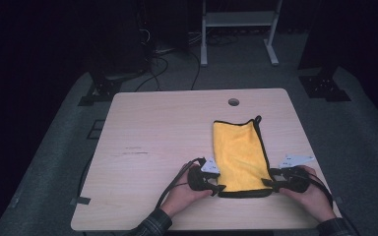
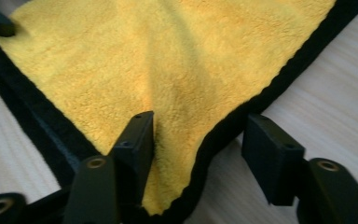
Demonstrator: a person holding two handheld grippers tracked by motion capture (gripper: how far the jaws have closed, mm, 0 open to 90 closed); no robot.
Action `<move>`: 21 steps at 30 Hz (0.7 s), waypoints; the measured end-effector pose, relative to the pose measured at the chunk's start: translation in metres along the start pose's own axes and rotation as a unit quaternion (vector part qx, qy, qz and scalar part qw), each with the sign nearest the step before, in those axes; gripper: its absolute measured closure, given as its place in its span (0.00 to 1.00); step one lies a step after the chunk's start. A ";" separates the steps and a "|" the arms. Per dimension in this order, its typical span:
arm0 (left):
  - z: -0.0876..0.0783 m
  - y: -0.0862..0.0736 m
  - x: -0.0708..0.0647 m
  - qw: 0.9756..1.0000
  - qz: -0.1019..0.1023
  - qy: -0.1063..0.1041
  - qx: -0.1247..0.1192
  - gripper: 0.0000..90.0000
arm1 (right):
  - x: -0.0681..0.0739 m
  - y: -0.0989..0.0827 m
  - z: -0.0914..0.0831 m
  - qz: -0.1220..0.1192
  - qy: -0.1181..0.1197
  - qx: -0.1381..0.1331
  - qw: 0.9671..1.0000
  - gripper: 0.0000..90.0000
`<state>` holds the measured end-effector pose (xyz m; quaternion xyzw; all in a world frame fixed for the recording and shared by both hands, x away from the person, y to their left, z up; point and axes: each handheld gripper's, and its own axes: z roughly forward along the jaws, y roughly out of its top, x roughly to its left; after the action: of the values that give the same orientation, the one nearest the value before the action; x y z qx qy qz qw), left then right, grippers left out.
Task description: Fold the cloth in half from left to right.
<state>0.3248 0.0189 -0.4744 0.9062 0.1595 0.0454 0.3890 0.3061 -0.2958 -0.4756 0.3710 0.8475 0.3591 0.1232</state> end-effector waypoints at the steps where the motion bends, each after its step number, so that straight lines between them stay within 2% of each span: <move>1: -0.001 0.000 0.000 1.000 0.001 -0.007 0.003 0.69 | 0.001 0.000 0.000 -0.002 0.002 0.001 1.000 0.60; 4: -0.001 -0.001 0.001 1.000 -0.006 -0.024 0.001 0.86 | 0.004 0.002 0.000 0.001 0.013 0.004 1.000 0.73; 6: -0.003 -0.003 0.003 1.000 -0.008 -0.027 0.002 0.91 | 0.006 0.003 0.002 0.000 0.017 0.005 1.000 0.76; 11: -0.011 -0.008 0.006 1.000 -0.009 -0.025 0.007 0.92 | 0.014 0.009 0.008 -0.009 0.031 0.006 0.999 0.80; 17: -0.035 -0.029 0.010 1.000 -0.016 -0.024 0.012 0.93 | 0.030 0.021 0.021 -0.029 0.061 0.011 0.998 0.81; 21: -0.053 -0.045 0.011 0.999 -0.023 -0.020 0.013 0.93 | 0.044 0.029 0.031 -0.045 0.090 0.012 0.995 0.81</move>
<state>0.3125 0.0881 -0.4711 0.9081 0.1735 0.0162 0.3808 0.3059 -0.2350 -0.4744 0.3003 0.8750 0.3751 0.0584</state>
